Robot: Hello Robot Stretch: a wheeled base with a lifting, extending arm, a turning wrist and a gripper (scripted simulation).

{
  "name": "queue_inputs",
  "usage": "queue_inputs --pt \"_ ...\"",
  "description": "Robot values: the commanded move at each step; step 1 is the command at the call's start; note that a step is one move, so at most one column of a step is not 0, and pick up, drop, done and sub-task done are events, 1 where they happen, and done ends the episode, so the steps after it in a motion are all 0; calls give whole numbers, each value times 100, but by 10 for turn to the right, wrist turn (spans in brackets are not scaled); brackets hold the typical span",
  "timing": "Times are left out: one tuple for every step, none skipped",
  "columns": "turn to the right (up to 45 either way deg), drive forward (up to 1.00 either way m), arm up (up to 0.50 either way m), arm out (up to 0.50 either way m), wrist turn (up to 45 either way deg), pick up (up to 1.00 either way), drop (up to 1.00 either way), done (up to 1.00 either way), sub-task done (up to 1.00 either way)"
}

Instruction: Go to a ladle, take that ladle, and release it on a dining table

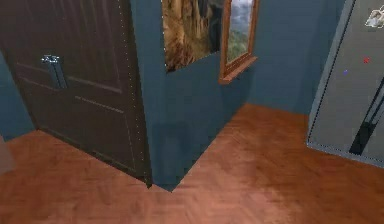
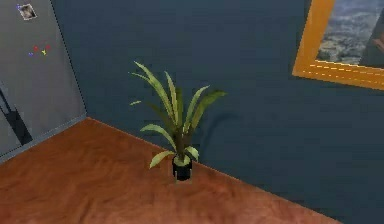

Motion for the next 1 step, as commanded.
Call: queue_inputs --pt "30 0 0 0 0 0 0 0 0"
